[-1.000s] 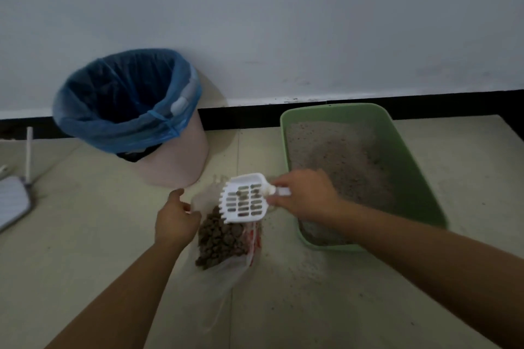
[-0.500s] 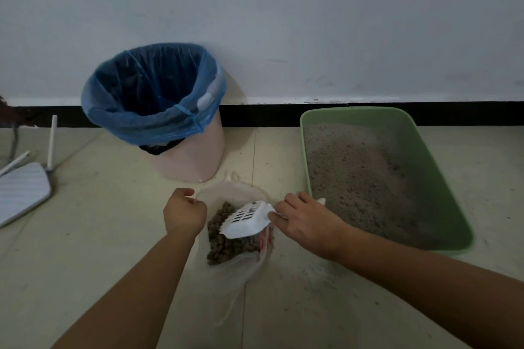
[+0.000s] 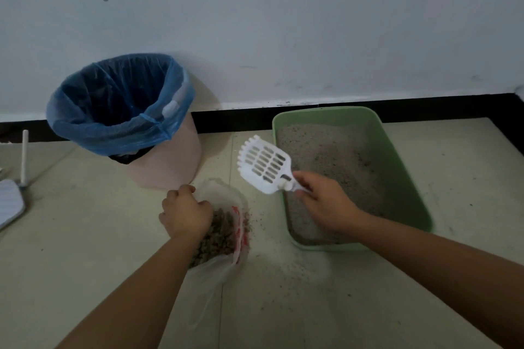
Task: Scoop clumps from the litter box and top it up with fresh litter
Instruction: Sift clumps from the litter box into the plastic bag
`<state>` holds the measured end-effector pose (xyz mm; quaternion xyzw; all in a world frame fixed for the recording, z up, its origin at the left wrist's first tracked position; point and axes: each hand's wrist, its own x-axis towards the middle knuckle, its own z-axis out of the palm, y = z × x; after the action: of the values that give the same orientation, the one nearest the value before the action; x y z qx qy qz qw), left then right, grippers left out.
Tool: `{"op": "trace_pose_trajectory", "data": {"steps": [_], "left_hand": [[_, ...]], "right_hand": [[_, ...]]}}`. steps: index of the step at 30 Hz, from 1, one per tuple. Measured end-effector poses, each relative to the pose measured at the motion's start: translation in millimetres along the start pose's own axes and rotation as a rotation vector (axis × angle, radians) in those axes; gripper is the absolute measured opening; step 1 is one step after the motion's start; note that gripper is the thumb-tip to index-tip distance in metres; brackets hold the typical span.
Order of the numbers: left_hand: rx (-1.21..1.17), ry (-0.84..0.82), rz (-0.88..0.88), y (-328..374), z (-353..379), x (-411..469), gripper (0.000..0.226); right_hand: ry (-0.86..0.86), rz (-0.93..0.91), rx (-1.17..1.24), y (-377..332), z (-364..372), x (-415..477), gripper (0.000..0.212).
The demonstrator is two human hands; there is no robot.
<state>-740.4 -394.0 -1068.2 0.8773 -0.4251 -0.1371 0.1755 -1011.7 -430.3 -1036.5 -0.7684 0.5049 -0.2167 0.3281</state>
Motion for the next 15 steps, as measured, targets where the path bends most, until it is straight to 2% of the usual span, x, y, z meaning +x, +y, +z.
{"op": "trace_pose_trajectory", "data": {"steps": [2,5,7,10,12,15], "left_hand": [[0.039,0.047,0.084,19.5,7.2,-11.1,0.04],[-0.095,0.018,0.19,48.5,28.7,-27.6,0.035],[-0.189,-0.062,0.195,66.9,49.0,-37.7,0.043],[-0.21,-0.175,0.204,90.5,77.8,-54.2,0.058],[-0.195,-0.212,0.237,102.9,90.0,-66.1,0.055],[-0.17,-0.175,0.236,112.6,99.5,-78.9,0.046]], "right_hand": [[0.047,0.023,-0.057,12.0,-19.7,-5.1,0.033],[0.046,0.111,-0.289,34.9,-54.8,-16.7,0.041],[0.03,0.181,-0.477,47.6,-79.6,-26.8,0.042],[-0.007,0.275,-0.71,61.0,-111.9,-40.9,0.049],[-0.048,0.314,-0.868,68.0,-127.3,-46.6,0.05],[-0.13,0.279,-1.125,77.7,-138.7,-49.5,0.05]]}}
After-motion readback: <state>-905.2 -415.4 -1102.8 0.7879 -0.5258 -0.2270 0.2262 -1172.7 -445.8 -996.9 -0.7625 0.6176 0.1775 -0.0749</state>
